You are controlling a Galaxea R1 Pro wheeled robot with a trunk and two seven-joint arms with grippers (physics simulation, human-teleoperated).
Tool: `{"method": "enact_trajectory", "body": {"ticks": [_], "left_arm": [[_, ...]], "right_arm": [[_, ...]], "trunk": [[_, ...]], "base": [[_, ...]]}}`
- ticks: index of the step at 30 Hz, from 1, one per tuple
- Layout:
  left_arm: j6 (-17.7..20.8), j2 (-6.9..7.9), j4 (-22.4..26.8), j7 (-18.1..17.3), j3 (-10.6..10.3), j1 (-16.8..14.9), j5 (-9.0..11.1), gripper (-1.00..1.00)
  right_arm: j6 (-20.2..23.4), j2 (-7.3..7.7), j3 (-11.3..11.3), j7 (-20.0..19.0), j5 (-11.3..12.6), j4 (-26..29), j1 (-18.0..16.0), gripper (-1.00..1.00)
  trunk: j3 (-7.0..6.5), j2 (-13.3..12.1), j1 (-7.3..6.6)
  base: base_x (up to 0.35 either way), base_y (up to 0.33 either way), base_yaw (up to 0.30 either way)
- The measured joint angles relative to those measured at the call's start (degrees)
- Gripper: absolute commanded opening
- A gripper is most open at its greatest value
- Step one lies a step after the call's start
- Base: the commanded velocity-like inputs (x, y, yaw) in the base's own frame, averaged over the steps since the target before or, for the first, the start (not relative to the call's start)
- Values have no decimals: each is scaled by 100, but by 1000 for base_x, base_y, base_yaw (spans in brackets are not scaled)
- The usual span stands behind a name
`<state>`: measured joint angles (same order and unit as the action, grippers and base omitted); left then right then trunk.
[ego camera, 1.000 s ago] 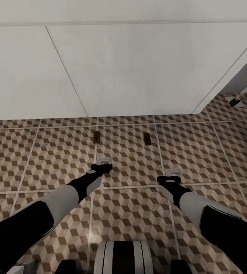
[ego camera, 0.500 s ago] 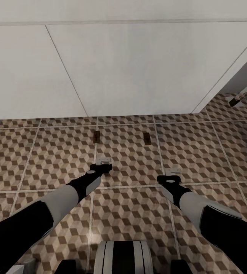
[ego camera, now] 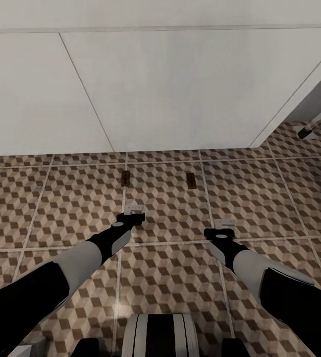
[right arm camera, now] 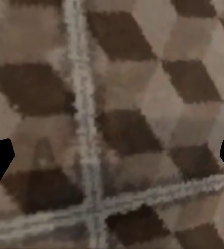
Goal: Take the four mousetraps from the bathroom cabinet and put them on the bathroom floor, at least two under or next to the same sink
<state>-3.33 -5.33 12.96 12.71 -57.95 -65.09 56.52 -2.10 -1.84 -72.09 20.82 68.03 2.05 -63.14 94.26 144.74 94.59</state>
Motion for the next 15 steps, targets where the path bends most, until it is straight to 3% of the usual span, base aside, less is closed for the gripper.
{"method": "enact_trajectory", "body": {"ticks": [15], "left_arm": [[-18, 3, 1, 8, 0, 7, 1, 100]], "right_arm": [[-1, 9, 0, -1, 0, 0, 2, 100]], "trunk": [[0, 0, 0]], "base": [[0, 0, 0]]}}
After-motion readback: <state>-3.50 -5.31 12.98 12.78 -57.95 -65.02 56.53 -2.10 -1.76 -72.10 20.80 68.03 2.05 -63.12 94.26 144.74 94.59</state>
